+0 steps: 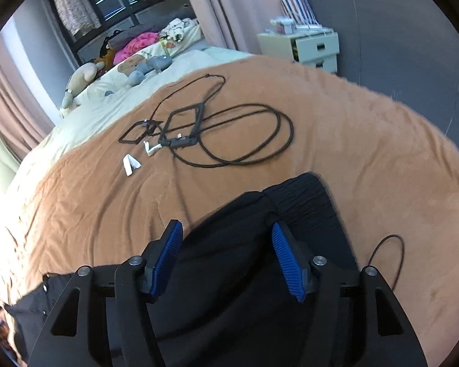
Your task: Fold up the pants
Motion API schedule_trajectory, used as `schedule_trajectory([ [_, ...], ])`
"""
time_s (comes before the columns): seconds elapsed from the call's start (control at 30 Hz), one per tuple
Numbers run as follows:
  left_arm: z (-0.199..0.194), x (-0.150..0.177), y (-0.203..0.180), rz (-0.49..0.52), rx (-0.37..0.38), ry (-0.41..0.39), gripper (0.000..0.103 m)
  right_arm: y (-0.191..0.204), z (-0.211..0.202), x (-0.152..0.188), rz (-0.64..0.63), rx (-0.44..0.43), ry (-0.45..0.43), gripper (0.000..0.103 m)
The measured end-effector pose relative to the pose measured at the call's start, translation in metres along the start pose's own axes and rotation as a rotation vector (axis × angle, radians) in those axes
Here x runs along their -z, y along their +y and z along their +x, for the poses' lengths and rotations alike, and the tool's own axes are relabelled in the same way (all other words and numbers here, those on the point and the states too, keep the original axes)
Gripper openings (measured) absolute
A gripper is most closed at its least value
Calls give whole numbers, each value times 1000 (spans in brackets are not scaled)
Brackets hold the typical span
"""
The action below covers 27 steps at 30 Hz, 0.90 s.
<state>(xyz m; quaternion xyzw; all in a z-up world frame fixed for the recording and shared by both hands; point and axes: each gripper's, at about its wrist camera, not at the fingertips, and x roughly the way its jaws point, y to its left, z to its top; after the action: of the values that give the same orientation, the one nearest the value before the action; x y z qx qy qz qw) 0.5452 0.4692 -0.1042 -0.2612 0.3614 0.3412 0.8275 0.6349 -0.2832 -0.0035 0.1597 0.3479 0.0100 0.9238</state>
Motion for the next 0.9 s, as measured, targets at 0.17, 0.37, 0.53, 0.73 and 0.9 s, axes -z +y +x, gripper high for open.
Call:
schedule_trajectory([
  [0.17,-10,0,-5,30,3,1,92,34,-19,7,-136,-36,-40,59],
  [0.37,-26,10,1,47,39,5,92,93,-18,26,-361,-166,9,59],
  [0.53,-43,19,18,29,46,19,91,144,-10,54,-497,-234,74,59],
  [0.73,-80,30,46,-4,27,17,86,181,-13,81,-590,-260,93,59],
  [0.9,-96,52,69,-26,22,52,68,206,-12,94,-689,-294,122,59],
])
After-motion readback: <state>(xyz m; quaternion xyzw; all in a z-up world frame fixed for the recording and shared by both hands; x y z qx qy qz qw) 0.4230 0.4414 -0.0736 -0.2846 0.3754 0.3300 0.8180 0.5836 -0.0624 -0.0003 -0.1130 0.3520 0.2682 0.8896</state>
